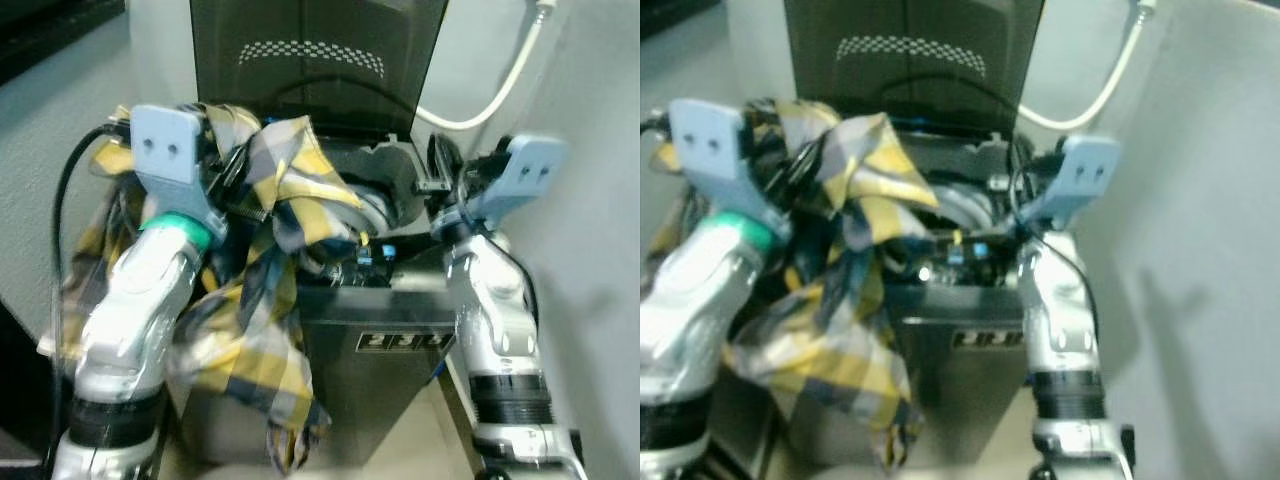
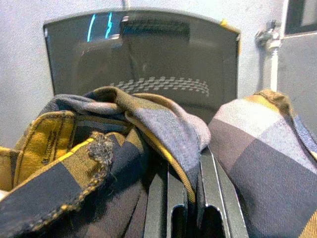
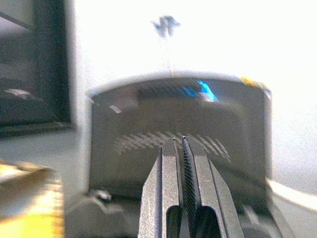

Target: Clothes washing

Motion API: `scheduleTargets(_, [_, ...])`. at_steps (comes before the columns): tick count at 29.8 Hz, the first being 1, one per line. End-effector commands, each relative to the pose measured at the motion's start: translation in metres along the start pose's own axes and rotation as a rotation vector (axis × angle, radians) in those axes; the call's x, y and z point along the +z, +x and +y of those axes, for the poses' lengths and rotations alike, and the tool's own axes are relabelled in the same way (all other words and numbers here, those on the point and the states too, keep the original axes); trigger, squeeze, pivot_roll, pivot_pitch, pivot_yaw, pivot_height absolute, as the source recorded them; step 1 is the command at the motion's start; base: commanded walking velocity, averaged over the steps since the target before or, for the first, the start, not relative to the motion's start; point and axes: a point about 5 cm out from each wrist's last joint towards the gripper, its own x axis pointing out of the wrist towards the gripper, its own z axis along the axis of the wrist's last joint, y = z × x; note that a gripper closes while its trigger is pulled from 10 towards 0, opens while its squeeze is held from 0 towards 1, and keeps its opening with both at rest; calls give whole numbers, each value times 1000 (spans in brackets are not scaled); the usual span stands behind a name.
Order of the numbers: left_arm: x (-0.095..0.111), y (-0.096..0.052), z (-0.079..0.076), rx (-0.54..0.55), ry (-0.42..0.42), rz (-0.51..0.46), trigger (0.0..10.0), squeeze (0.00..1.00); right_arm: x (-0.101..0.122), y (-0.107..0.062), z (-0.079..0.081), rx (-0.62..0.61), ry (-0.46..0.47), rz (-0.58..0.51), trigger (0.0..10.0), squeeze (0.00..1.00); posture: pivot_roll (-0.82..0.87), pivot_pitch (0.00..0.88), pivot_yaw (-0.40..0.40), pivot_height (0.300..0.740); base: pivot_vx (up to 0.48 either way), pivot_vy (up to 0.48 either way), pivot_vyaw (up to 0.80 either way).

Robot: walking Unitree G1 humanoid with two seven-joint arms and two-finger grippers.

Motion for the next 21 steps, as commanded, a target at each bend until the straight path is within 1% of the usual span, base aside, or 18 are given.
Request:
scheduleTargets(1, [8,24,0,-51,92,-76,10000,0,4,7,1,10,2,-29,10000,0,59,35,-17,731,0,0,0])
scheduleTargets(2, [8,24,0,-51,92,-76,10000,0,4,7,1,10,2,-29,10000,0,59,35,-17,731,0,0,0])
scheduleTargets(3, [16,55,2,-92,158,-109,10000,0,20,15,6,21,-5,-92,10000,0,18,93,21,731,0,0,0])
scheduleTargets(4, [31,77,1,-120,205,-143,10000,0,32,16,7,19,-11,-137,10000,0,1,110,32,731,0,0,0])
scheduleTargets(5, [31,77,1,-120,205,-143,10000,0,32,16,7,19,-11,-137,10000,0,1,110,32,731,0,0,0])
scheduleTargets(6, [59,98,-6,-141,269,-218,10000,0,42,12,4,4,-26,-168,10000,0,-21,131,45,731,0,0,0])
scheduleTargets(7, [59,98,-6,-141,269,-218,10000,0,42,12,4,4,-26,-168,10000,0,-21,131,45,731,0,0,0])
scheduleTargets(8, [92,111,-18,-161,334,-322,10000,0,49,5,0,-16,-46,-182,10000,0,-47,145,56,731,0,0,0])
scheduleTargets(10, [92,111,-18,-161,334,-322,10000,0,49,5,0,-16,-46,-182,10000,0,-47,145,56,731,0,0,0])
scheduleTargets(11, [116,115,-31,-181,396,-416,10000,0,52,0,-3,-33,-61,-185,10000,0,-65,158,62,731,0,0,0])
scheduleTargets(12, [123,118,-43,-225,418,-441,10000,0,52,-5,-5,-49,-75,-179,10000,0,-76,162,65,731,0,0,0])
scheduleTargets(14, [91,119,-54,-376,287,-310,10000,0,49,-9,-8,-62,-83,-170,10000,0,-74,164,63,731,0,0,0])
scheduleTargets(15, [91,119,-54,-376,287,-310,10000,0,49,-9,-8,-62,-83,-170,10000,0,-74,164,63,731,0,0,0])
scheduleTargets(16, [58,119,-53,-429,194,-163,10000,0,47,-10,-7,-63,-83,-162,10000,0,-74,164,63,731,0,0,0])
scheduleTargets(17, [30,116,-49,-435,139,-45,10000,0,46,-10,-7,-61,-81,-155,10000,0,-74,164,63,731,0,0,0])
scheduleTargets(18, [30,116,-49,-435,139,-45,10000,0,46,-10,-7,-61,-81,-155,10000,0,-74,164,63,731,0,0,0])
scheduleTargets(20, [-24,102,-38,-395,70,186,10000,0,42,-12,-4,-52,-73,-133,10000,0,-52,167,43,731,0,0,0])
scheduleTargets(21, [-24,102,-38,-395,70,186,10000,0,42,-12,-4,-52,-73,-133,10000,0,-52,167,43,731,0,0,0])
